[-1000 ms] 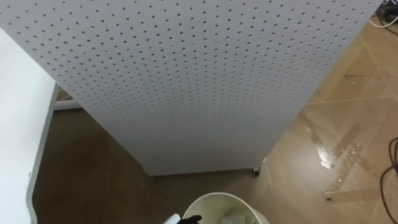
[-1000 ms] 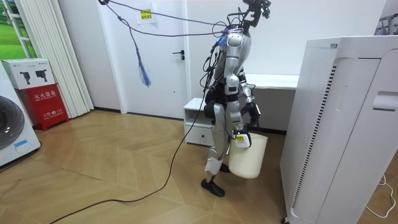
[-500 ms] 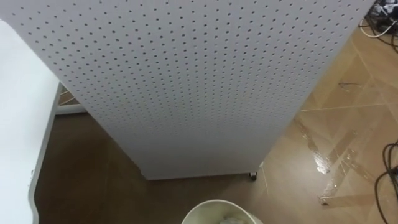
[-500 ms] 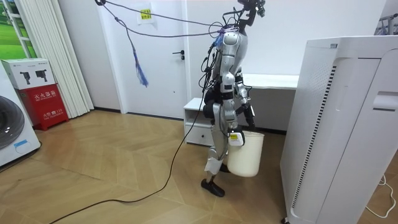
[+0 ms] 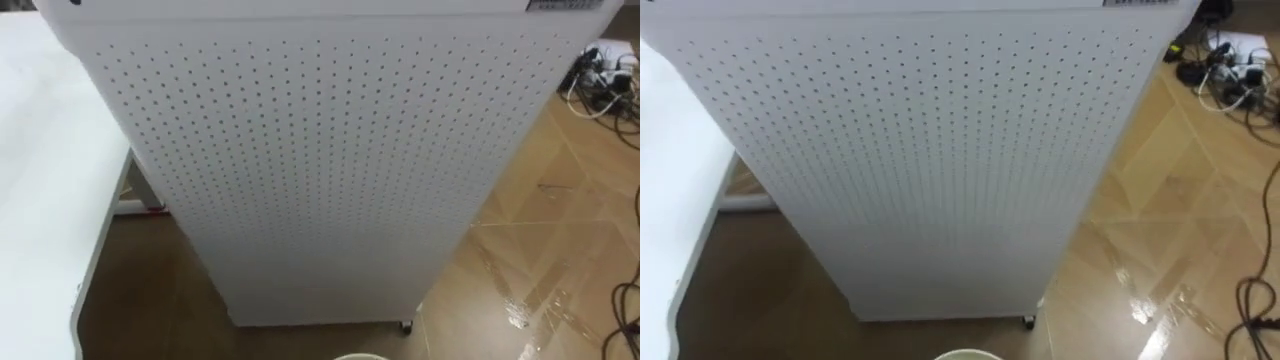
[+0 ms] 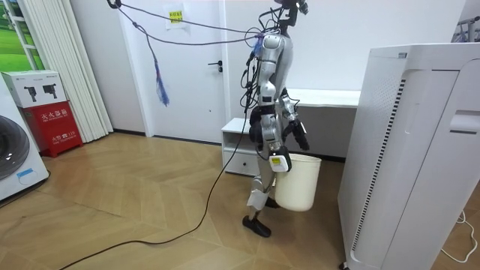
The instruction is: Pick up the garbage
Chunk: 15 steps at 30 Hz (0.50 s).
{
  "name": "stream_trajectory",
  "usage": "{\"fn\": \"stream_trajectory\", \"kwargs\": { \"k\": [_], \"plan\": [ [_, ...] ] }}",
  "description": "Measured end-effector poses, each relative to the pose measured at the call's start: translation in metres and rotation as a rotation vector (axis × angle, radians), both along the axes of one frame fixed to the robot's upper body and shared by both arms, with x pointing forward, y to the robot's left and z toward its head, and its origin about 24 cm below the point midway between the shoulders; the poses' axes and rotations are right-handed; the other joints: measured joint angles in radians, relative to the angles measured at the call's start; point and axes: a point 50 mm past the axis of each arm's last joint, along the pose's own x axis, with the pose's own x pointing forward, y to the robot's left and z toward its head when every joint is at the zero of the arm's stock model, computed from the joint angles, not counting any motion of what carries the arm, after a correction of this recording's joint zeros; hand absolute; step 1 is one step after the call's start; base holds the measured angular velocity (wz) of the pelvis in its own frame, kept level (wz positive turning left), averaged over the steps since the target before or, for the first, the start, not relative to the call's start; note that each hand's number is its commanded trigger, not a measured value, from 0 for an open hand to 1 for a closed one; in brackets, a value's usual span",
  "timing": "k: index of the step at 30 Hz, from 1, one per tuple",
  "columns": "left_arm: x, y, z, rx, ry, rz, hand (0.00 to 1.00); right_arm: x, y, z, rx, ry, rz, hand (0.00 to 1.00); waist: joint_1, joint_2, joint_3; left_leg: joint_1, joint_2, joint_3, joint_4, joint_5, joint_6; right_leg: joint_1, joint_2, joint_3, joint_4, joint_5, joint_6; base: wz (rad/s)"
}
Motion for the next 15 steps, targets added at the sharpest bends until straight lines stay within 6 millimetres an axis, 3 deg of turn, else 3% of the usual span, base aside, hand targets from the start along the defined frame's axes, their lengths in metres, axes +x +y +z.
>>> {"fn": "stream_trajectory", "kwargs": {
  "k": [3,7,9,12,15],
  "plan": [
    [-0.017,0.012,-0.007,-0.012,0.062,0.109,0.00,-0.016,-0.004,-0.003,0.005,0.022,-0.051,1.00,-0.009,-0.001,-0.0061,0.062,-0.003,-0.012,-0.032,0.003,-0.003,0.071,0.001,-0.021,-0.038,-0.004,0.005,0.14],
    [-0.031,0.020,-0.010,-0.027,0.093,0.201,0.00,-0.025,-0.009,-0.004,0.000,0.038,-0.098,1.00,-0.006,-0.016,-0.0072,0.128,-0.007,-0.003,-0.064,0.003,-0.003,0.126,0.000,-0.016,-0.053,-0.015,0.010,-0.02],
    [-0.034,0.027,-0.011,-0.022,0.096,0.247,0.00,-0.027,-0.009,-0.004,0.000,0.045,-0.099,1.00,-0.006,-0.027,-0.0029,0.157,-0.006,-0.001,-0.079,0.003,-0.003,0.150,0.001,-0.014,-0.061,-0.016,0.012,-0.03],
    [-0.044,0.038,-0.013,-0.034,0.124,0.366,0.00,-0.037,-0.011,-0.006,-0.003,0.068,-0.142,1.00,-0.004,-0.039,-0.0091,0.191,-0.006,-0.002,-0.094,-0.002,-0.004,0.192,0.006,-0.017,-0.091,-0.016,0.013,0.00],
    [-0.055,0.048,-0.018,-0.034,0.174,0.483,0.00,-0.045,-0.012,-0.007,-0.016,0.089,-0.187,1.00,-0.004,-0.039,-0.0093,0.214,-0.005,-0.005,-0.095,-0.009,-0.005,0.217,0.011,-0.011,-0.102,-0.016,0.014,0.00]
  ]
}}
